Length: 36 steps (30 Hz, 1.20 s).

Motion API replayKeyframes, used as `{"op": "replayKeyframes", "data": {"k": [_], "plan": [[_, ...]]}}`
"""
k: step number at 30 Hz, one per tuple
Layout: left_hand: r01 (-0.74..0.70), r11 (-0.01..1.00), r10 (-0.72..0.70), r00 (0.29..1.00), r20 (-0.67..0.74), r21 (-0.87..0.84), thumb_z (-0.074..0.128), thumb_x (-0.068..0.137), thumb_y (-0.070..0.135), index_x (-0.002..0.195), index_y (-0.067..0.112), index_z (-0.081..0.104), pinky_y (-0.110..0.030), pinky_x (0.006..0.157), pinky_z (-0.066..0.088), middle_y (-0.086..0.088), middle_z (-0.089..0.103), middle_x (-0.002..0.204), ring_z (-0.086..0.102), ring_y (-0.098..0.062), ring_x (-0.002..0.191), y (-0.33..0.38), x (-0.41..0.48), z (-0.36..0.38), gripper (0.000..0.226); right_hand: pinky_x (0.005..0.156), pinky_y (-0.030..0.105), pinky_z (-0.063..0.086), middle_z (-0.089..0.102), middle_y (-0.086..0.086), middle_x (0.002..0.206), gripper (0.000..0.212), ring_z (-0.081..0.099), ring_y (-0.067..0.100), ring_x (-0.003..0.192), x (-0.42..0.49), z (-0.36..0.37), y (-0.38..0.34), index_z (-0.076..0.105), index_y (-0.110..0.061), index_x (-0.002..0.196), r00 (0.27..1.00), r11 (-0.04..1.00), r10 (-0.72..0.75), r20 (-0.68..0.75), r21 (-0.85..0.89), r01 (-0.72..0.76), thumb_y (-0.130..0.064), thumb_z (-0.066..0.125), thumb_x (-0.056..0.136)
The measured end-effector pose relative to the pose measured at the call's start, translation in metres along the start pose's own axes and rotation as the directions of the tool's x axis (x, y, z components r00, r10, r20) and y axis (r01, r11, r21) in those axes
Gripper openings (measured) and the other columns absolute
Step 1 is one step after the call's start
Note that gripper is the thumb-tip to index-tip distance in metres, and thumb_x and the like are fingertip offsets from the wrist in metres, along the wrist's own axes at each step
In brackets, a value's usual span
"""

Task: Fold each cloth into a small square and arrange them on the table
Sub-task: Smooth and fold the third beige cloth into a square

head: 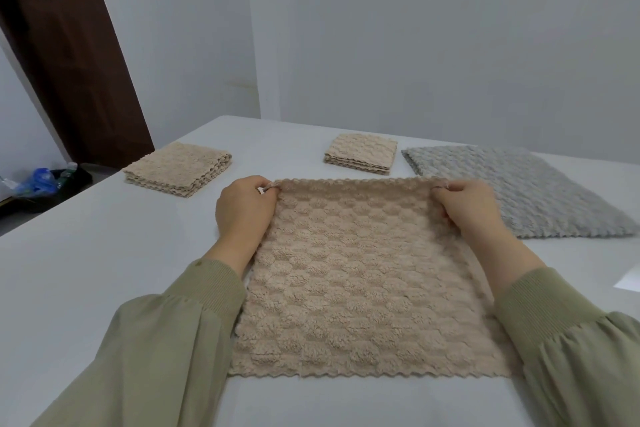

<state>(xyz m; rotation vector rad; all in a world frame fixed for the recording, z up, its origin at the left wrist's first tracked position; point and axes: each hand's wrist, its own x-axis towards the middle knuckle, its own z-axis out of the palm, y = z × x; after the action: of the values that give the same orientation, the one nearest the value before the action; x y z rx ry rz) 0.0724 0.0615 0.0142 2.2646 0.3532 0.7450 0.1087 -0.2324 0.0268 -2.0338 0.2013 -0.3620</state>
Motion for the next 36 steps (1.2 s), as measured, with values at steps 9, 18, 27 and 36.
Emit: {"op": "replayKeyframes", "data": {"k": [9,18,27,36], "plan": [[-0.099,0.869,0.093,0.995,-0.037,-0.484,0.052,0.094,0.016,0.121,0.024,0.063,-0.013,0.099,0.036,0.013,0.058,0.124,0.051,0.004,0.116,0.013,-0.006,-0.003,0.03,0.085,0.012,0.044,0.06,-0.007,0.113,0.03,0.055,0.004,0.104,-0.012,0.002,-0.027,0.058,-0.022,0.12,0.966,0.911,-0.257,-0.007,0.333,0.245,-0.012,0.05,0.094],[0.228,0.812,-0.196,0.974,0.117,-0.538,0.064,0.083,0.012,0.072,0.026,0.07,-0.025,0.075,0.051,0.009,0.069,0.077,0.063,-0.007,0.075,0.008,-0.011,-0.004,0.019,0.064,0.029,0.037,0.062,0.007,0.071,0.017,0.055,0.022,0.073,-0.033,0.02,0.003,0.063,-0.008,0.073,0.948,0.972,-0.236,-0.214,-0.033,0.234,-0.013,0.053,0.086],[0.24,0.925,-0.172,0.956,0.239,-0.294,0.062,0.08,0.007,0.078,0.026,0.069,-0.035,0.072,0.053,-0.003,0.066,0.075,0.062,-0.021,0.071,-0.003,-0.022,-0.013,0.021,0.068,0.029,0.04,0.062,0.0,0.074,0.024,0.057,0.02,0.079,-0.052,-0.002,0.017,0.069,-0.013,0.085,0.969,0.966,-0.211,-0.13,-0.177,0.186,-0.002,0.049,0.08],[0.132,0.988,-0.114,0.976,0.186,-0.086,0.067,0.083,0.014,0.088,0.022,0.071,-0.023,0.074,0.039,0.004,0.058,0.08,0.055,-0.013,0.081,-0.001,-0.02,-0.021,0.01,0.075,0.035,0.044,0.059,-0.002,0.071,0.021,0.057,0.028,0.084,-0.056,-0.006,0.021,0.069,-0.012,0.081,0.942,0.895,-0.324,-0.09,-0.351,0.275,-0.001,0.051,0.078]]}}
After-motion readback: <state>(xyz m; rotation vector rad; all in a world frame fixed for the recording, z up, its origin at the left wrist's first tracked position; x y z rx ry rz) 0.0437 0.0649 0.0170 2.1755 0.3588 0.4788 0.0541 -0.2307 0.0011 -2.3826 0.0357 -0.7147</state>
